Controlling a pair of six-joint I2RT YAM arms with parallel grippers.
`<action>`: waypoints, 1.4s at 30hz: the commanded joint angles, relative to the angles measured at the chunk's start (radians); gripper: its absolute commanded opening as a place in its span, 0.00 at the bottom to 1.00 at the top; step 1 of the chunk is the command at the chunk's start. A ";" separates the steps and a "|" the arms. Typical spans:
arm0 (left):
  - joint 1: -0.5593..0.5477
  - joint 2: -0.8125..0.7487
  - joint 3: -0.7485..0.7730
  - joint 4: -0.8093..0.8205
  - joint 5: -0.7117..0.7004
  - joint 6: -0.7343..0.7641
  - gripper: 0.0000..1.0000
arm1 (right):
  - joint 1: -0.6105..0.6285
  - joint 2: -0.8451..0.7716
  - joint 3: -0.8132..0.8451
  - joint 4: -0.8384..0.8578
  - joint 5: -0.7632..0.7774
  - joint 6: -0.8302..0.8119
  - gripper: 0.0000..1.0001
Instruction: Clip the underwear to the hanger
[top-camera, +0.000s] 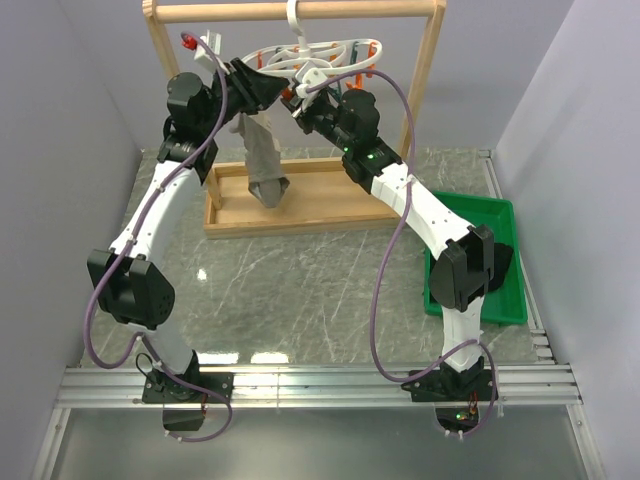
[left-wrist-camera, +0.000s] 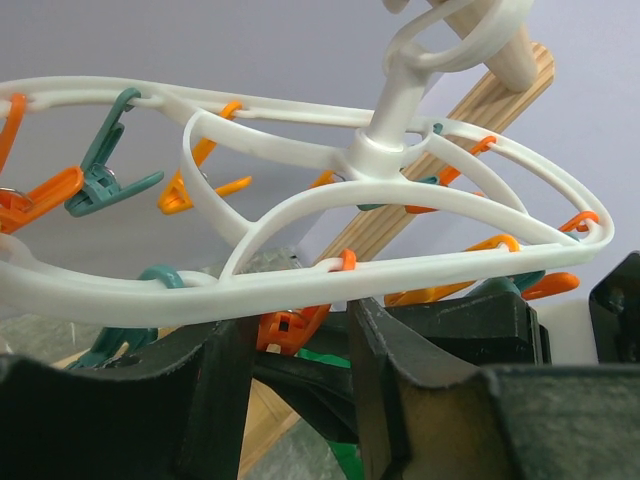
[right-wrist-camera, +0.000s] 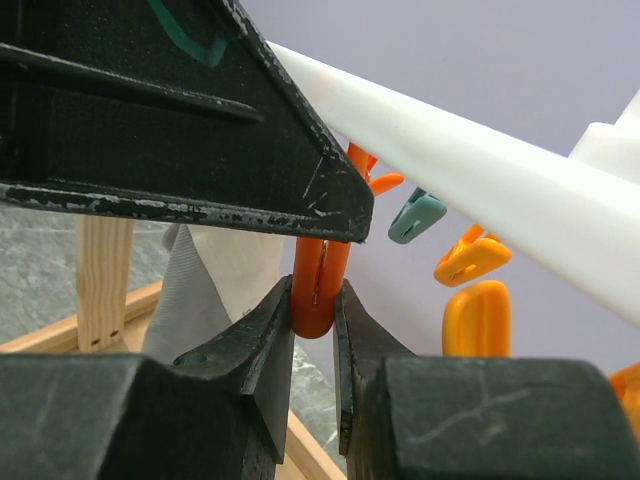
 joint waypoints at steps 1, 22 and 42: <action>-0.010 0.009 0.058 0.031 -0.020 0.013 0.45 | 0.035 -0.046 -0.007 -0.020 -0.052 -0.023 0.00; -0.010 0.001 0.050 0.023 -0.023 0.029 0.00 | 0.035 -0.242 -0.307 -0.084 -0.146 0.142 0.50; -0.010 -0.013 0.038 0.042 0.003 0.006 0.00 | -0.216 0.151 -0.277 0.293 -0.504 1.278 0.57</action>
